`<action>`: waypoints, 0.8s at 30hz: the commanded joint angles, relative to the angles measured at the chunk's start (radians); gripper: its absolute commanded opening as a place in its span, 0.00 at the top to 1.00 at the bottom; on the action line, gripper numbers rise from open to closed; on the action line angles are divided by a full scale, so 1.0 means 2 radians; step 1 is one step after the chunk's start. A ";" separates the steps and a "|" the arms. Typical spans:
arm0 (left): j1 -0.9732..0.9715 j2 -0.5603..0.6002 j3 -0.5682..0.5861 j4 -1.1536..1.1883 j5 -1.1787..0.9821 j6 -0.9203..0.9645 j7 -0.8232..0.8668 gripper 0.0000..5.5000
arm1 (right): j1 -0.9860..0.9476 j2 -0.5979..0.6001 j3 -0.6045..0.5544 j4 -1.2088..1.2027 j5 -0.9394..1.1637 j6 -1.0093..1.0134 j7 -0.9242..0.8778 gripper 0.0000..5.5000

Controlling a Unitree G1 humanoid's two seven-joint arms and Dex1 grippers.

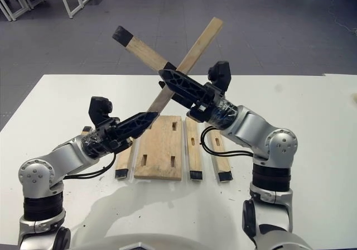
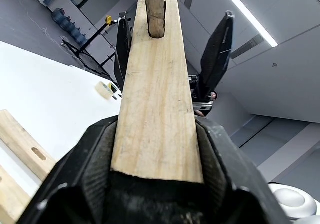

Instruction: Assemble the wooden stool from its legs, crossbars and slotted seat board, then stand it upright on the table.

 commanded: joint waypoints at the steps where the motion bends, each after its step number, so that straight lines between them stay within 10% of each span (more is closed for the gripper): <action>1: 0.003 0.025 -0.007 0.007 0.005 0.002 -0.013 0.63 | -0.019 -0.021 0.013 0.010 0.000 0.009 0.024 0.48; 7: 0.004 0.052 -0.010 0.020 0.024 0.003 -0.046 0.63 | -0.033 -0.054 0.024 0.028 -0.019 0.031 0.074 0.63; 16: -0.018 0.095 0.040 0.048 0.036 -0.026 -0.071 0.32 | -0.013 -0.086 0.008 0.063 -0.131 0.025 0.130 0.63; 24: -0.040 0.277 -0.294 0.011 0.595 -0.167 -0.187 0.08 | -0.008 -0.089 -0.018 0.062 -0.181 0.006 0.142 0.63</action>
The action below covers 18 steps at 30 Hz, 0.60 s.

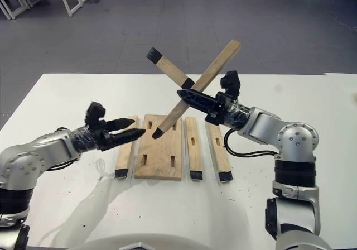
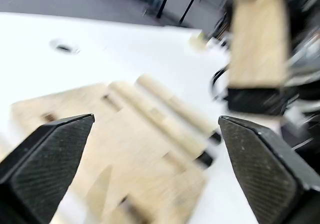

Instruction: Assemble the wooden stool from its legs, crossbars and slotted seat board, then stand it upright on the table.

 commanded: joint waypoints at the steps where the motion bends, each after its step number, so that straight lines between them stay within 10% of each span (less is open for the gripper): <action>1: -0.029 0.081 -0.199 -0.020 0.279 -0.090 -0.058 0.08 | -0.004 0.002 -0.023 -0.008 -0.025 -0.019 0.003 0.63; 18: 0.008 0.128 -0.243 -0.054 0.488 -0.163 -0.180 0.08 | 0.011 0.008 0.009 -0.028 -0.204 -0.092 0.056 0.63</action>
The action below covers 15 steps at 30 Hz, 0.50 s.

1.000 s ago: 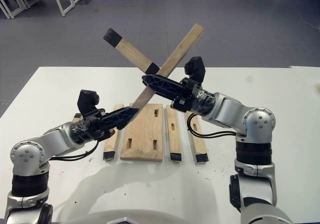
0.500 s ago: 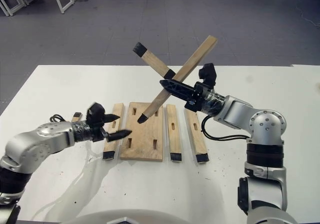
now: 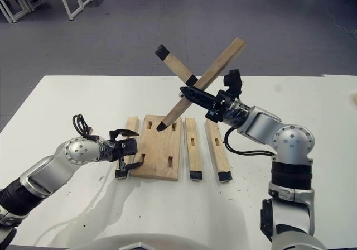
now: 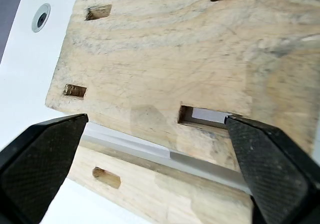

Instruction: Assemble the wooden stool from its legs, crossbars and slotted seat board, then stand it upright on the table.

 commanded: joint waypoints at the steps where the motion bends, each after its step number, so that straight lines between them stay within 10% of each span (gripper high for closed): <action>1: 0.062 0.069 -0.002 -0.017 0.016 -0.032 -0.061 0.08 | 0.010 -0.015 0.023 -0.008 -0.071 -0.035 0.060 0.63; 15: 0.136 0.115 0.056 0.092 0.061 -0.260 -0.099 0.08 | 0.063 0.011 0.126 -0.042 -0.250 -0.133 0.191 0.63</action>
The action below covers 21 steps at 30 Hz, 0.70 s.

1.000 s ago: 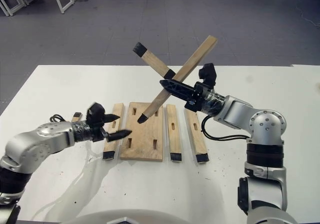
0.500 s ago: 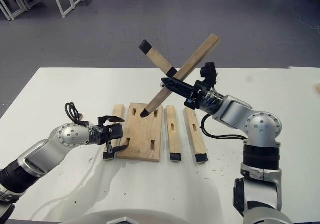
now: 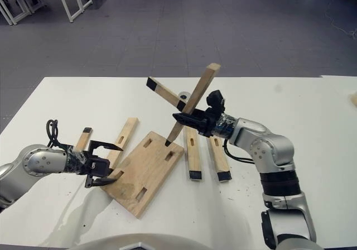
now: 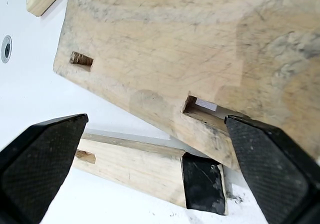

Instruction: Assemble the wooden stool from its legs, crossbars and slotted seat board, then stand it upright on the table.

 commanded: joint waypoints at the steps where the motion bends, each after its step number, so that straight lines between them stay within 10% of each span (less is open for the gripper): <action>1: 0.039 -0.009 -0.018 0.027 0.044 0.027 -0.017 0.08 | 0.032 0.005 0.013 -0.028 -0.022 -0.010 0.007 0.63; 21: 0.059 -0.036 0.011 -0.005 0.052 0.061 -0.019 0.08 | 0.122 -0.026 0.059 -0.015 -0.165 -0.114 0.031 0.63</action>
